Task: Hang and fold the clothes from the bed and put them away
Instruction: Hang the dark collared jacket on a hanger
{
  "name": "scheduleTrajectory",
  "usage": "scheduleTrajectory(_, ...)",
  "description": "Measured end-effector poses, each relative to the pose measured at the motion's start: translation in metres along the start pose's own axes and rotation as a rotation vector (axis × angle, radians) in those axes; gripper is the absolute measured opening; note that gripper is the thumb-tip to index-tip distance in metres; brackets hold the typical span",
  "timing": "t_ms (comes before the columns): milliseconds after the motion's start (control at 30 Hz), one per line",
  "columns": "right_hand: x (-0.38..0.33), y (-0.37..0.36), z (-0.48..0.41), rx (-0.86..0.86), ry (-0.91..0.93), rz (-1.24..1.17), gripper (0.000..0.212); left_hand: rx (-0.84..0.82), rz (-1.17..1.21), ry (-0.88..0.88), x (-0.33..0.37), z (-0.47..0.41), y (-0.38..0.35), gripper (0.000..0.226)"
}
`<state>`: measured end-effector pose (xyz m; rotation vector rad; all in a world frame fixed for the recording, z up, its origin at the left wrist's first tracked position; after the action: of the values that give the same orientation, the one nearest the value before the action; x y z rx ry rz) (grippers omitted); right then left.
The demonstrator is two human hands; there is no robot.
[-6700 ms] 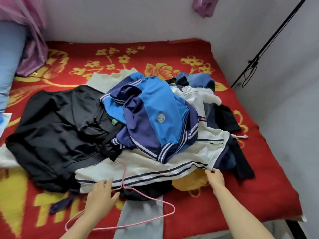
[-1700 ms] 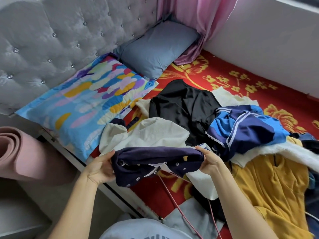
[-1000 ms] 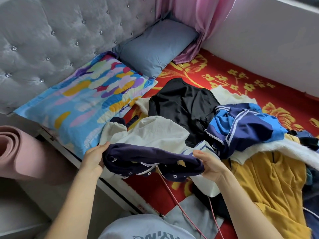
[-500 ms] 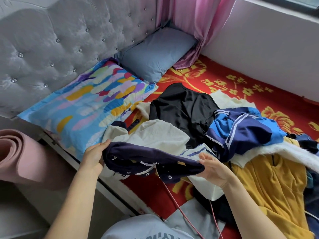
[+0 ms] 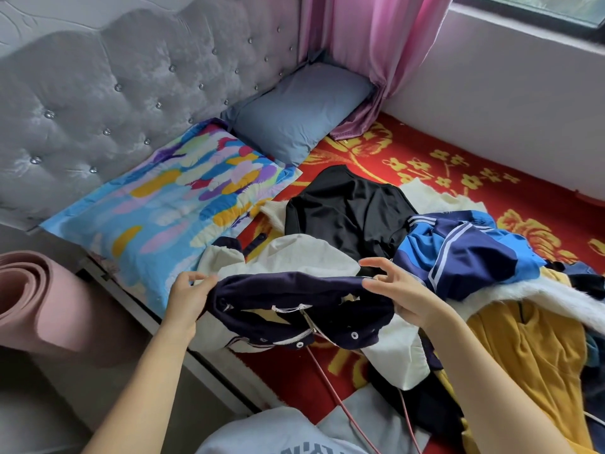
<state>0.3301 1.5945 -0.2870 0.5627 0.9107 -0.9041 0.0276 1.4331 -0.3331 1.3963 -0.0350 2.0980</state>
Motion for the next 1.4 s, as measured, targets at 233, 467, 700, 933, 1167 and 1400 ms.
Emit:
scheduleTrajectory(233, -0.013, 0.004, -0.015, 0.166, 0.077, 0.539, 0.052, 0.074, -0.92, -0.602, 0.013, 0.027, -0.014, 0.036)
scheduleTrajectory(467, -0.01, 0.034, -0.023, 0.45, 0.258, 1.1, 0.025, 0.011, -0.793, -0.604, 0.03, 0.015, -0.003, 0.034)
scheduleTrajectory(700, -0.052, 0.04, -0.023, 0.654, 0.26, 1.169, 0.014, 0.075, -0.943, -0.676, 0.079, 0.002, 0.004, 0.017)
scheduleTrajectory(933, -0.02, 0.052, -0.056, 0.561, -0.13, 0.339, 0.011, -0.384, -0.696, -0.545, 0.083, 0.013, -0.033, 0.014)
scheduleTrajectory(1167, 0.071, 0.06, -0.075, 0.508, -0.209, -0.138, 0.032, -0.477, -0.605, -0.359, 0.049, 0.009, -0.094, 0.018)
scheduleTrajectory(1400, 0.249, 0.098, -0.016, 0.796, -0.552, 0.219, 0.009, -0.363, -0.6, -0.344, -0.004, 0.008, -0.128, 0.02)
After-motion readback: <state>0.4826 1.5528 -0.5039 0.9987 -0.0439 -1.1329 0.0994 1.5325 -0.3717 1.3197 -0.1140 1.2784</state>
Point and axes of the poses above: each hand's wrist, its own z-axis away from the middle knuckle, its own y-axis out of the back of the hand, x = y × z, the point moved 4 cm from there along -z, towards the middle knuckle, and after that the axes turned 11 degrees about x, right-handed, at the moved point
